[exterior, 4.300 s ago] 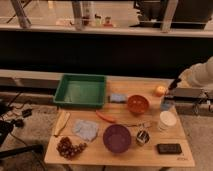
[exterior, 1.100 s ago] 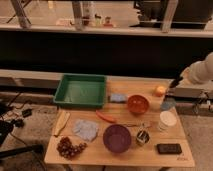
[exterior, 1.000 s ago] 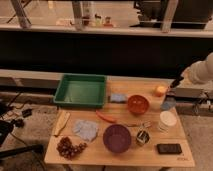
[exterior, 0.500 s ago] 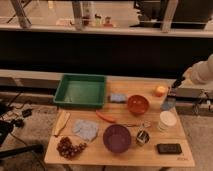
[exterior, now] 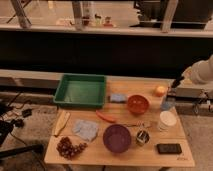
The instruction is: Place brush in plastic cup
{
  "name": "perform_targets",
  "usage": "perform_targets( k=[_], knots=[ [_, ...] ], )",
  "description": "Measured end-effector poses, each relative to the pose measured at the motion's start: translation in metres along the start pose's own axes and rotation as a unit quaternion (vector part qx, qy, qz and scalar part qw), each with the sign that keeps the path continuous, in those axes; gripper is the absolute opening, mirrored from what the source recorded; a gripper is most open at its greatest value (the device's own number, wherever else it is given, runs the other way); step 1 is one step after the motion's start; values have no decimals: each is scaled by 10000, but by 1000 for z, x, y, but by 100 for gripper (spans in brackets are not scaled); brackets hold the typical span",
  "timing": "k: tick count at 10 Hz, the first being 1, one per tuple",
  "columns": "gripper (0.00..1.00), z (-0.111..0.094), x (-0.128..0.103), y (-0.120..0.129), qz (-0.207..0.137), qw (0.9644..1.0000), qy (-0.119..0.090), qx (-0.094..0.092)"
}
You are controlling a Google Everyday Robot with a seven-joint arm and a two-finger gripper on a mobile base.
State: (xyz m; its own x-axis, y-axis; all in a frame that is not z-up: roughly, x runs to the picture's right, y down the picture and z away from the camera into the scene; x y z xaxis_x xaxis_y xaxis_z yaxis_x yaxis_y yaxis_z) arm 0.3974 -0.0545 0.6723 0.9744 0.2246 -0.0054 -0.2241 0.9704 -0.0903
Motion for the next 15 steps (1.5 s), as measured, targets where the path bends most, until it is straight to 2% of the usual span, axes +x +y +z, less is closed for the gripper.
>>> perform_targets(
  k=[15],
  knots=[
    [0,16,1,18,114,9997,-57,-201]
  ],
)
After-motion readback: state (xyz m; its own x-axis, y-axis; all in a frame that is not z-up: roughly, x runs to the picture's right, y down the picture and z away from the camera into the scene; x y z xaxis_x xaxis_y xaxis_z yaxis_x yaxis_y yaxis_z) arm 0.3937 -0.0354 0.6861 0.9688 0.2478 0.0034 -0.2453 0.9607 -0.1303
